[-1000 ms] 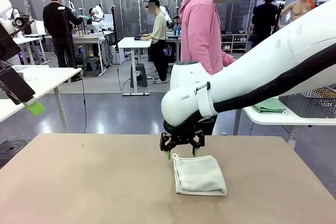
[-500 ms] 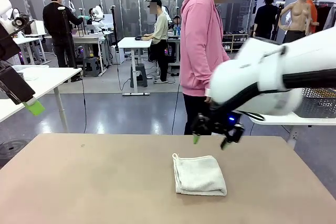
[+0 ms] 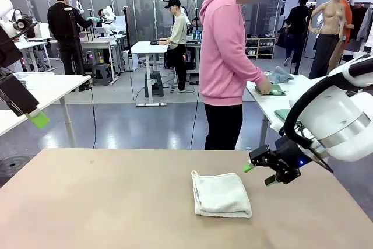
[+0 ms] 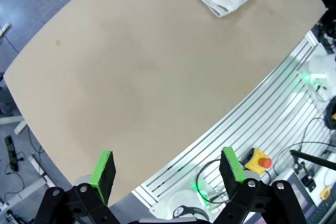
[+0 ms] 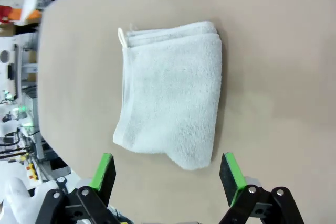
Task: Fold the towels and place them in the basket.
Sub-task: Place the folded Towel with hook on the right side of the table, then when a person lays out a Towel with hook on the table, fold it in half twice.
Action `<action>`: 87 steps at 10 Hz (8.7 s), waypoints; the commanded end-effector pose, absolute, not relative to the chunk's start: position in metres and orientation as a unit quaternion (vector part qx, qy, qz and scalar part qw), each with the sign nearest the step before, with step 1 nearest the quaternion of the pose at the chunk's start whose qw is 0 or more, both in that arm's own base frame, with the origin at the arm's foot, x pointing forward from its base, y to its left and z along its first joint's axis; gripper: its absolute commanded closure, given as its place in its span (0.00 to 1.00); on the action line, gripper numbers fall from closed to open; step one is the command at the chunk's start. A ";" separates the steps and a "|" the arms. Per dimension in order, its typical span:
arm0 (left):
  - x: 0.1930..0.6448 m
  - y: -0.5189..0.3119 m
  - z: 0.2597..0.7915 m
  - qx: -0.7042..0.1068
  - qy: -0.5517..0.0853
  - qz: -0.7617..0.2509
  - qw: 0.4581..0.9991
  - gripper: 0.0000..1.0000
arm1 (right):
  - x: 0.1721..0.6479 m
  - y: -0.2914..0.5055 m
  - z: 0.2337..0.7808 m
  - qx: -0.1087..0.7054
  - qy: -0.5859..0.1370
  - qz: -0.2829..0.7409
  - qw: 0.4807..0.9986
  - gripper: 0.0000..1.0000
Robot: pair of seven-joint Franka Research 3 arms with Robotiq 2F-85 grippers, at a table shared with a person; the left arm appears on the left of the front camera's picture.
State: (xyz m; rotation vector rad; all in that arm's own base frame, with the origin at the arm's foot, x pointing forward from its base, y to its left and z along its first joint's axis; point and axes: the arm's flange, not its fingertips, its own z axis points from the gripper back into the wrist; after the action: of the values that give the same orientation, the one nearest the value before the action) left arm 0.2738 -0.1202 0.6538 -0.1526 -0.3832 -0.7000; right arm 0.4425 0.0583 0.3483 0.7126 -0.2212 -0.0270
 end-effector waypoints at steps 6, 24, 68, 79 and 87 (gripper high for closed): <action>0.275 -0.120 0.653 -0.073 -0.195 -0.342 0.917 0.00 | 0.487 0.063 0.278 0.426 -0.049 -0.015 0.903 0.00; 0.275 -0.120 0.653 -0.073 -0.195 -0.342 0.917 0.00 | 0.496 0.091 0.261 0.418 -0.024 -0.015 0.908 1.00; 0.275 -0.120 0.653 -0.073 -0.195 -0.342 0.917 0.00 | 0.444 -0.093 0.382 0.131 -0.056 -0.033 0.989 0.00; 0.261 -0.095 0.680 -0.070 -0.214 -0.335 0.915 0.00 | 0.373 -0.077 0.586 0.153 -0.172 0.085 0.969 0.00; 0.223 -0.037 0.718 -0.071 -0.280 -0.285 0.914 0.00 | 0.269 -0.015 0.703 0.089 -0.263 0.245 0.929 0.00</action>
State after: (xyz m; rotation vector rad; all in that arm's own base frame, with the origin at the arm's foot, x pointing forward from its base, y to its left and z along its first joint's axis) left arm 0.2265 -0.0420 0.7162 -0.1776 -0.5937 -0.5795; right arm 0.2632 -0.0100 0.7152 0.1929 -0.5312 0.5050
